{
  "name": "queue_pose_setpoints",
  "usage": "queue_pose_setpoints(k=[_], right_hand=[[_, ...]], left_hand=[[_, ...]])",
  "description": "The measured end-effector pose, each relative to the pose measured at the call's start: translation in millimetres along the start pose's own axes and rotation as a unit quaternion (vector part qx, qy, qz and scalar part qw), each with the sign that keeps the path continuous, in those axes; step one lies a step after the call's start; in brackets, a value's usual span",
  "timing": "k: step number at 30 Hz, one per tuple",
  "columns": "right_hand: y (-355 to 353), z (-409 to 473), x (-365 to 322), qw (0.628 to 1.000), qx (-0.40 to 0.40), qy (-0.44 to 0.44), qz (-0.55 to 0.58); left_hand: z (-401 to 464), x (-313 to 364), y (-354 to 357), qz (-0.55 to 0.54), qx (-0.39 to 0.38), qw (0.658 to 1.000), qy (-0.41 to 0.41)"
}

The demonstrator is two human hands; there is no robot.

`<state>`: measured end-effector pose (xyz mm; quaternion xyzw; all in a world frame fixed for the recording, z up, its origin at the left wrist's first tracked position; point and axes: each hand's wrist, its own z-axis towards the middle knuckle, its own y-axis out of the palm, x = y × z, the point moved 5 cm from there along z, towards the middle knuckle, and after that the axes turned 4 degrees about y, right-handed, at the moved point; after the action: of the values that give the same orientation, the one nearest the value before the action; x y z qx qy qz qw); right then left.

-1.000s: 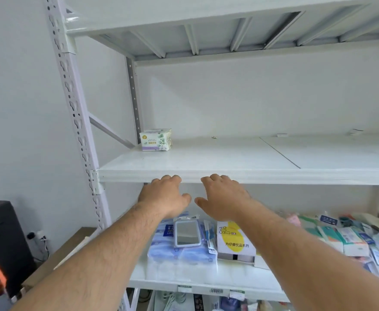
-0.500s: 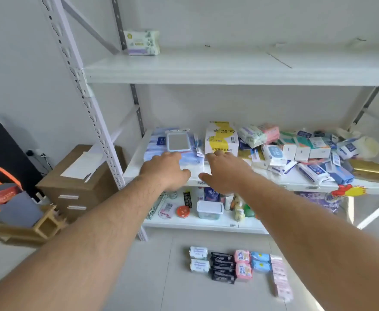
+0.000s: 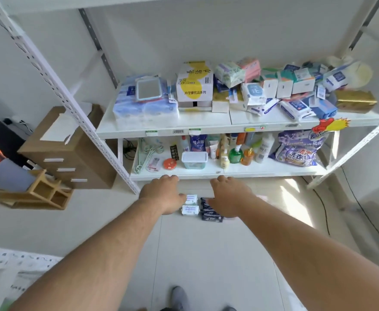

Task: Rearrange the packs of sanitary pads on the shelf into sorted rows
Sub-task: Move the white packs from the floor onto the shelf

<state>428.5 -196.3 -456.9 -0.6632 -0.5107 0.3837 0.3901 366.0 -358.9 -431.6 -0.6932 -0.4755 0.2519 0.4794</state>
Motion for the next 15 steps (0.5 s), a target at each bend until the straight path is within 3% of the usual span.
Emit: queue_pose_setpoints(k=[7, 15], right_hand=[[56, 13, 7, 0.997, -0.060, 0.032, 0.025], [94, 84, -24, 0.990, -0.118, 0.079, 0.022]], left_hand=[[26, -22, 46, -0.012, -0.049, 0.999, 0.006], [110, -106, 82, -0.024, -0.107, 0.994, 0.021]])
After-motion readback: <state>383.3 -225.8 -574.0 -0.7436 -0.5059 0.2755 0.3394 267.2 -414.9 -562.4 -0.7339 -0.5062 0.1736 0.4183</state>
